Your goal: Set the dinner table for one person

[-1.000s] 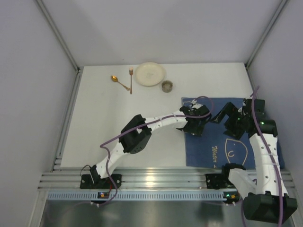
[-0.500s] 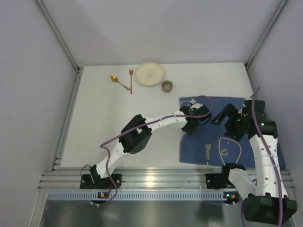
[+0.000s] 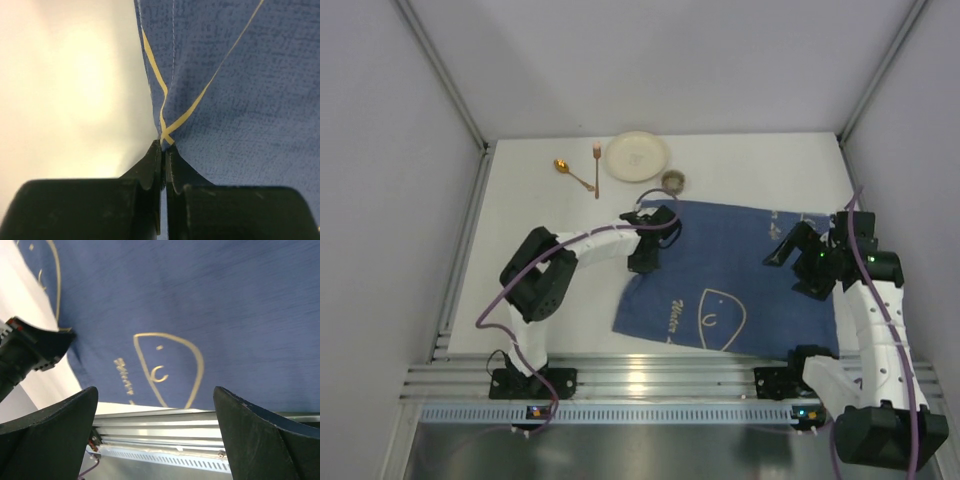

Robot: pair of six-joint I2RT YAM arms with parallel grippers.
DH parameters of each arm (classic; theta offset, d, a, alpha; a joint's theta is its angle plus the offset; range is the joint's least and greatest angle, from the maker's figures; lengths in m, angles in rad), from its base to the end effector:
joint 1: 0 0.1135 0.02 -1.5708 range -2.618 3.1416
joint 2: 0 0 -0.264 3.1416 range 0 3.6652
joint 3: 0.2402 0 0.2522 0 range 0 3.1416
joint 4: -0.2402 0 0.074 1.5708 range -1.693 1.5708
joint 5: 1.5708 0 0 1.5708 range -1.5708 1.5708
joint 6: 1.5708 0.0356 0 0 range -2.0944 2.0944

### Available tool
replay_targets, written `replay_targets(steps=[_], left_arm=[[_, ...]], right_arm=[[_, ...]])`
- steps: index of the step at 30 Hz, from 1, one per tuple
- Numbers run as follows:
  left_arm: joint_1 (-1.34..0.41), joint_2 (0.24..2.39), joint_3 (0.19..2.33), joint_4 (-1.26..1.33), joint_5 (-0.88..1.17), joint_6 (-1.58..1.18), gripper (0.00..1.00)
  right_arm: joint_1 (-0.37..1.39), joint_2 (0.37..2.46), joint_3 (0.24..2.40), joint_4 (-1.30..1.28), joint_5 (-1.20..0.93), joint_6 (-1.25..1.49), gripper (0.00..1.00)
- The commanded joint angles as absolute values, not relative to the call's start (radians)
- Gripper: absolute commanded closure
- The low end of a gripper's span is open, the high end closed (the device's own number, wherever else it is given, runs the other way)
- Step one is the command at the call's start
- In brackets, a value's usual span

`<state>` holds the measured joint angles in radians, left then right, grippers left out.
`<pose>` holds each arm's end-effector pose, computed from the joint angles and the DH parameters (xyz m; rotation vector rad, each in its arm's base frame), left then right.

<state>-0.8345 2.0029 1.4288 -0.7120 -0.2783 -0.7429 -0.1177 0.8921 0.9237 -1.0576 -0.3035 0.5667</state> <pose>0.2753 -0.2892 0.1667 0.0707 2.7453 -0.0082 0.1534 -0.0074 0.2944 0.7748 2.5091 0.5543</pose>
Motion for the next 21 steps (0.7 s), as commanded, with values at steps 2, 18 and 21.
replay_targets(steps=[2,18,21], left_arm=[[-0.762,1.794,1.226,-0.759,-0.340,-0.718,1.00],[-0.580,1.516,0.963,-0.830,-0.388,-0.839,0.86],[-0.580,1.503,0.969,-0.854,-0.393,-0.856,0.02]], right_arm=[[-0.101,0.899,0.940,-1.039,-0.304,0.558,0.01],[-0.075,0.914,0.908,-1.005,-0.302,0.537,0.01],[-0.072,0.940,0.893,-0.993,-0.302,0.526,0.00]])
